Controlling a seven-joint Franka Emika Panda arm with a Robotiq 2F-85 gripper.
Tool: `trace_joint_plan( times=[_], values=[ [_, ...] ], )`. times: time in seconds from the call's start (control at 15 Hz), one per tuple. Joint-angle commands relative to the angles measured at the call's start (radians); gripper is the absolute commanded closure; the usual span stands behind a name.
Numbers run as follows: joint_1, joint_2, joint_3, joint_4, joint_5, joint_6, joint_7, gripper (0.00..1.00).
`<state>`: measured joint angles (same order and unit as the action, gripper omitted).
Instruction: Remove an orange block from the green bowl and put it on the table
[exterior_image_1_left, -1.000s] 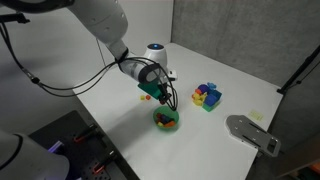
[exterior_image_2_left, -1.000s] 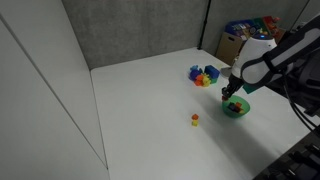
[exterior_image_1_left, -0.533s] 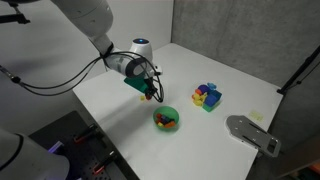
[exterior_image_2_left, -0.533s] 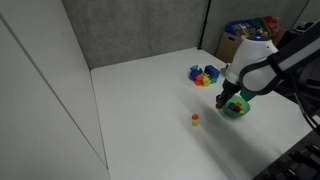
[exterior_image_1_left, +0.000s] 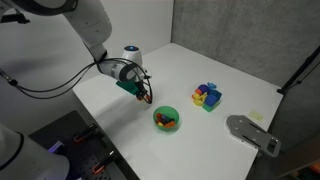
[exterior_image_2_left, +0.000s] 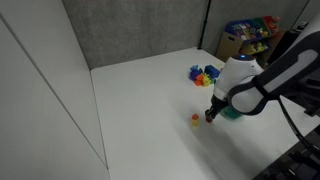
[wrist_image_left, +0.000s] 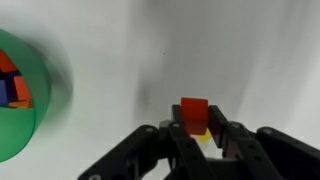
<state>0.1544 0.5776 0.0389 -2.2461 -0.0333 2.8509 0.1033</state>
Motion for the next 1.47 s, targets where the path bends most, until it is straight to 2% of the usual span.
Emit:
trace_joint_plan(
  times=[0.0, 0.13, 0.2, 0.27, 0.33, 0.53, 0.67, 0.87, 1.13, 1.27, 1.4],
  values=[
    [0.047, 0.077, -0.037, 0.057, -0.003, 0.044, 0.043, 0.9],
    [0.059, 0.095, -0.046, 0.065, 0.0, 0.058, 0.044, 0.89],
    [0.063, 0.097, -0.05, 0.066, -0.001, 0.06, 0.041, 0.44],
    [0.065, 0.094, -0.054, 0.063, -0.003, 0.063, 0.039, 0.43],
    [0.061, 0.085, -0.053, 0.057, 0.0, 0.056, 0.034, 0.37],
    [0.057, 0.042, -0.061, 0.03, 0.003, 0.028, 0.037, 0.13],
    [0.064, -0.004, -0.083, 0.004, -0.001, 0.002, 0.048, 0.01],
    [0.087, -0.093, -0.139, -0.041, -0.024, -0.04, 0.078, 0.0],
    [0.108, -0.252, -0.211, -0.102, -0.094, -0.164, 0.139, 0.0],
    [0.095, -0.335, -0.222, -0.122, -0.149, -0.24, 0.174, 0.0],
    [0.061, -0.417, -0.205, -0.128, -0.179, -0.342, 0.187, 0.0]
  ],
)
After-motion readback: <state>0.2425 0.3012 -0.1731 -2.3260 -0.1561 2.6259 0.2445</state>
